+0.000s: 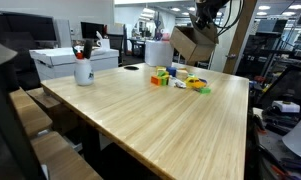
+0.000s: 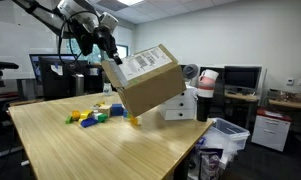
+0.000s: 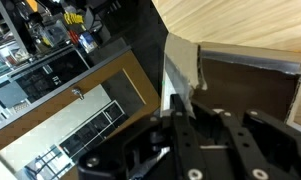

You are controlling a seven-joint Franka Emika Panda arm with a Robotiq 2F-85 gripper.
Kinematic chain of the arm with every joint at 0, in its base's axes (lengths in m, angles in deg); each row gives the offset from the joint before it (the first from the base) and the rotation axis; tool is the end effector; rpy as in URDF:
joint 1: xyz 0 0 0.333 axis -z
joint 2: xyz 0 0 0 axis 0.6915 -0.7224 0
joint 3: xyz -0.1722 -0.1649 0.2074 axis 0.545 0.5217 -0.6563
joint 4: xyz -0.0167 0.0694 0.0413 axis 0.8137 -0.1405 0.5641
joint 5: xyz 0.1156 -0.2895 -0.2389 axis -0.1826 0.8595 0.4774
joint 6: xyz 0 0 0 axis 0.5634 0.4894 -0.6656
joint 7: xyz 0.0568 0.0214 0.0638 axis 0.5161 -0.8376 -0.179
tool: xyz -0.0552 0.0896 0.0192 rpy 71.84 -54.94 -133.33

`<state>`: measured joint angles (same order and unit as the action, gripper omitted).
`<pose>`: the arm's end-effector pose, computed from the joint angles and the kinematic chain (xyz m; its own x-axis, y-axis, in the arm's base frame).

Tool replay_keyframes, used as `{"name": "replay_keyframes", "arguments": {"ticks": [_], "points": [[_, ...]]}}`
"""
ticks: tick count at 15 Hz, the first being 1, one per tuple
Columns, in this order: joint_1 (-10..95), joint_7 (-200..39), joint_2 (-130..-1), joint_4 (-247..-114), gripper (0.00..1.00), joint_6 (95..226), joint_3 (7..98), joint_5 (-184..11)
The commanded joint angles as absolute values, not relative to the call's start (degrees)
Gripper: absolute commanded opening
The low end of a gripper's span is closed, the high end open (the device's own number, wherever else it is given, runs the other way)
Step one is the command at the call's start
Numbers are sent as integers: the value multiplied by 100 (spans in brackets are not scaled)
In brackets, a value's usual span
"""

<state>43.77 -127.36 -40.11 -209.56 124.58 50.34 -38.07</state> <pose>0.4888 -0.0896 0.4919 0.8150 -0.4446 0.3715 -0.5654 -0.4703 0.6776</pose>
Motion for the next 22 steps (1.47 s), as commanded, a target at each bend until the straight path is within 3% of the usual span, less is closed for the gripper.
{"name": "replay_keyframes", "arguments": {"ticks": [1, 22], "points": [[4488, -11851, -4019, -20771, 5, 12254, 5068, -4053], [4716, -9465, -3799, -20883, 5, 11981, 5298, -4523]]}}
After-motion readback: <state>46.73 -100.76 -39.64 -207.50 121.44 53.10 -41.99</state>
